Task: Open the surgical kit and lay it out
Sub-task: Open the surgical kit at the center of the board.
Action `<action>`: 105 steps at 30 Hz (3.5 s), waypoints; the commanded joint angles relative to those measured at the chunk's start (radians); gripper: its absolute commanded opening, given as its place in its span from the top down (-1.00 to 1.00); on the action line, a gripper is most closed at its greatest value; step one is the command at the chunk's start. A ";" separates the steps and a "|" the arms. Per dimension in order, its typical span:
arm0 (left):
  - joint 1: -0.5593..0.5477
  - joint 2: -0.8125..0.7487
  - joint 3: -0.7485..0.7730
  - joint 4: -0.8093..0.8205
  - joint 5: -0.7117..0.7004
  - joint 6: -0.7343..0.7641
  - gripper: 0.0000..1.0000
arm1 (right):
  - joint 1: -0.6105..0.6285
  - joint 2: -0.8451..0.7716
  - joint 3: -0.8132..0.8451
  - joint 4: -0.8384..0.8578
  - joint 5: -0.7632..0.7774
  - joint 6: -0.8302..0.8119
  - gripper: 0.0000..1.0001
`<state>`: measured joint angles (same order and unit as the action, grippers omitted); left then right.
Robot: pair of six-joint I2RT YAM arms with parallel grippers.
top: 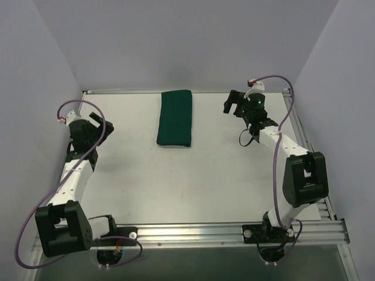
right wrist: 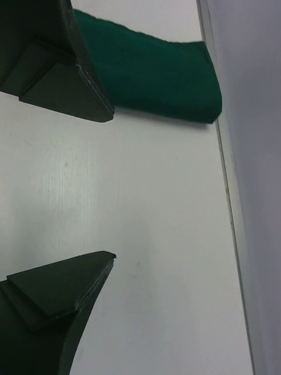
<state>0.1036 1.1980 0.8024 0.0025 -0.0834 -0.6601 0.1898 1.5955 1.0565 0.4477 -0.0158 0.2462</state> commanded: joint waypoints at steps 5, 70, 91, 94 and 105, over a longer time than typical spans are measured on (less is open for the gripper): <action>0.084 0.020 -0.071 0.088 0.335 -0.099 -0.95 | 0.011 0.207 0.154 -0.121 -0.347 0.287 -0.99; -0.156 0.288 0.081 -0.066 0.606 -0.073 -0.30 | 0.298 0.366 -0.081 0.158 -0.397 0.539 1.00; -0.326 0.546 0.044 0.212 0.553 -0.231 -0.35 | 0.341 0.204 -0.208 0.157 -0.363 0.574 0.86; -0.332 0.561 0.050 0.225 0.548 -0.237 -0.26 | 0.341 0.201 -0.202 0.135 -0.362 0.558 0.55; -0.340 0.594 0.112 0.238 0.542 -0.237 0.32 | 0.341 0.087 -0.162 -0.078 -0.251 0.429 0.06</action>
<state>-0.2306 1.7824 0.8585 0.1833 0.4683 -0.9005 0.5251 1.7714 0.8421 0.4717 -0.3382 0.7452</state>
